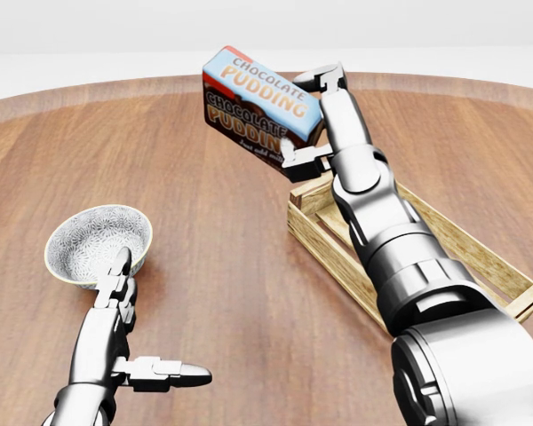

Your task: Pick up the chocolate pudding and put it in the tray.

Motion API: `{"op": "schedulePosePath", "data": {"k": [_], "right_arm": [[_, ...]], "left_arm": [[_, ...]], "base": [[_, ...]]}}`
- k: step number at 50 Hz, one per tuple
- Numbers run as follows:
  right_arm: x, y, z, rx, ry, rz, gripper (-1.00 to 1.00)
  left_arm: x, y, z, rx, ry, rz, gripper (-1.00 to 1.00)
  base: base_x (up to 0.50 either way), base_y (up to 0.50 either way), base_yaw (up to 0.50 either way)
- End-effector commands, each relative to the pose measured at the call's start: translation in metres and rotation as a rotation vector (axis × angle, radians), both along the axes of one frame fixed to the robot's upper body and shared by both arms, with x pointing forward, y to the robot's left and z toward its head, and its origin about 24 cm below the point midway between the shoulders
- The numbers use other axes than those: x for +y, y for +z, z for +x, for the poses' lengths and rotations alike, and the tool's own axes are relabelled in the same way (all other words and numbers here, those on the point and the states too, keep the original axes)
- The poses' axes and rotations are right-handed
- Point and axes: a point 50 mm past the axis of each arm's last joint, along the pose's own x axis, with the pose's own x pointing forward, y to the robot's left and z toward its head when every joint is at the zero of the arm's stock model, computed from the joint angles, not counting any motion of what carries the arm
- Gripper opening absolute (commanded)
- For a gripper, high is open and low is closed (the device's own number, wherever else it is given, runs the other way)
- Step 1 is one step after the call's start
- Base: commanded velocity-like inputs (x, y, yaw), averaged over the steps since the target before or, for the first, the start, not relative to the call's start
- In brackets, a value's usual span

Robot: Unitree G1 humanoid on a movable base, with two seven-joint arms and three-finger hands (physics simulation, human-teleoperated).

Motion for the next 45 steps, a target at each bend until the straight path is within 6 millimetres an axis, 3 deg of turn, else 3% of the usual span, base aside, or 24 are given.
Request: {"op": "schedulePosePath", "data": {"k": [1,20,29,45], "right_arm": [[-0.003,0.007,0.002,-0.003,-0.003,0.02,-1.0],[-0.023,-0.017,-0.002,0.054,-0.052,0.007,-1.0],[-0.041,-0.019,-0.003,0.056,-0.106,0.004,-1.0],[-0.057,-0.03,-0.006,0.08,-0.153,-0.02,-1.0]], "left_arm": [[0.0,0.002,0.0,-0.002,-0.011,-0.009,1.0],[-0.001,0.001,0.0,0.001,-0.011,-0.009,1.0],[-0.001,0.0,0.0,0.003,-0.009,-0.008,1.0],[-0.001,0.001,0.0,0.002,-0.009,-0.009,1.0]], "base": [[0.0,0.0,0.0],[0.0,0.0,0.0],[0.0,0.0,0.0],[0.0,0.0,0.0]]}}
